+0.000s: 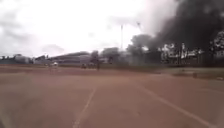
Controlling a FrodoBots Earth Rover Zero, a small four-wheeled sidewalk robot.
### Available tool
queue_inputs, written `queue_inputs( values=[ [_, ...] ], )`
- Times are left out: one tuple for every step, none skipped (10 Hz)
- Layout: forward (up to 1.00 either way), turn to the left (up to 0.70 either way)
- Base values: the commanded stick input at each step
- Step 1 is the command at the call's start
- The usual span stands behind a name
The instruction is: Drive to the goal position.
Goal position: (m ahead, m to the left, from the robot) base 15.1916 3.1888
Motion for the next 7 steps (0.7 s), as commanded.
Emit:
queue_inputs(
  values=[
    [0.70, 0.00],
    [0.70, 0.00],
    [0.70, 0.00],
    [0.70, 0.00],
    [0.70, 0.00],
    [0.70, 0.00],
    [0.70, 0.00]
  ],
)
